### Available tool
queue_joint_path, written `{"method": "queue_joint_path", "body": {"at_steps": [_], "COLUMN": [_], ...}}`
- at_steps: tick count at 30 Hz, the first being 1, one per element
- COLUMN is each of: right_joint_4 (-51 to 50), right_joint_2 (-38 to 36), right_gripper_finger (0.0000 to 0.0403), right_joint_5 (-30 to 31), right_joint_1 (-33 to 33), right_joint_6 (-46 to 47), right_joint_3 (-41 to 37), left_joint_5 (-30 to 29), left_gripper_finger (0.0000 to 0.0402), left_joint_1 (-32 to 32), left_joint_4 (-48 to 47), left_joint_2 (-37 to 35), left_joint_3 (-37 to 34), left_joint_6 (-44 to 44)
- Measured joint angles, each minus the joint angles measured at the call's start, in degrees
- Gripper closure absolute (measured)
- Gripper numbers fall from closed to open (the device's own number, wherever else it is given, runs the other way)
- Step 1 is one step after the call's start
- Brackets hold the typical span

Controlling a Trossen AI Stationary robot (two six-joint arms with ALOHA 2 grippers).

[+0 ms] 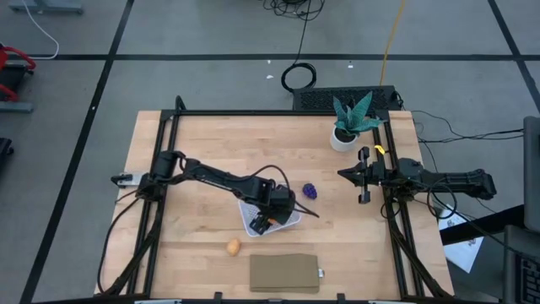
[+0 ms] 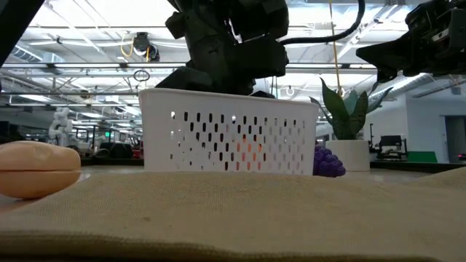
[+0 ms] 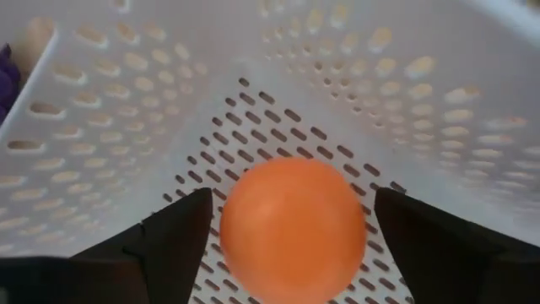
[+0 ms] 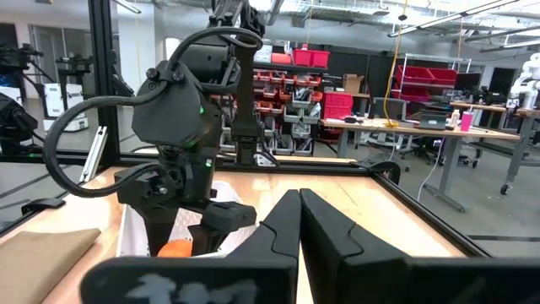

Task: Pick and placing Produce into tupperware
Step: Adjust the basket

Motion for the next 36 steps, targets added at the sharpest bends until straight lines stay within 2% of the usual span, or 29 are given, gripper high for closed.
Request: {"method": "queue_joint_path", "body": {"at_steps": [11,16,18,21,29,30,33,36], "right_joint_4": [-0.1,0.0,0.0,0.2,0.0,0.0,0.0,0.2], "right_joint_2": [0.2,0.4,0.6,0.7,0.8,0.8,0.8,0.9], "right_gripper_finger": [0.0403,0.0403,0.0403,0.0403,0.0403,0.0403,0.0403,0.0403], "right_joint_5": [0.0,0.0,0.0,0.0,0.0,0.0,0.0,0.0], "right_joint_1": [0.0,0.0,0.0,0.0,0.0,0.0,0.0,0.0], "right_joint_6": [0.2,0.1,0.1,0.1,0.1,0.1,0.1,0.1], "right_joint_3": [0.0,0.0,0.0,0.0,0.0,0.0,0.0,0.0], "left_joint_5": [-5.4,-8.3,-10.0,-12.0,-10.2,-10.3,-11.6,-14.3], "left_gripper_finger": [0.0055,0.0079,0.0106,0.0167,0.0380,0.0389,0.0386,0.0395], "left_joint_1": [-1.6,-2.3,-2.4,-2.7,-3.6,-4.0,-5.2,-6.8], "left_joint_4": [-6.8,-9.8,-11.6,-12.1,-17.2,-18.5,-19.6,-19.6], "left_joint_2": [-2.3,-5.7,-7.6,-10.7,-20.1,-21.4,-25.0,-29.4], "left_joint_3": [6.3,8.1,8.0,8.0,8.0,7.9,6.4,2.6], "left_joint_6": [-1.1,-1.7,-1.8,-3.4,-11.1,-12.2,-14.5,-16.1]}}
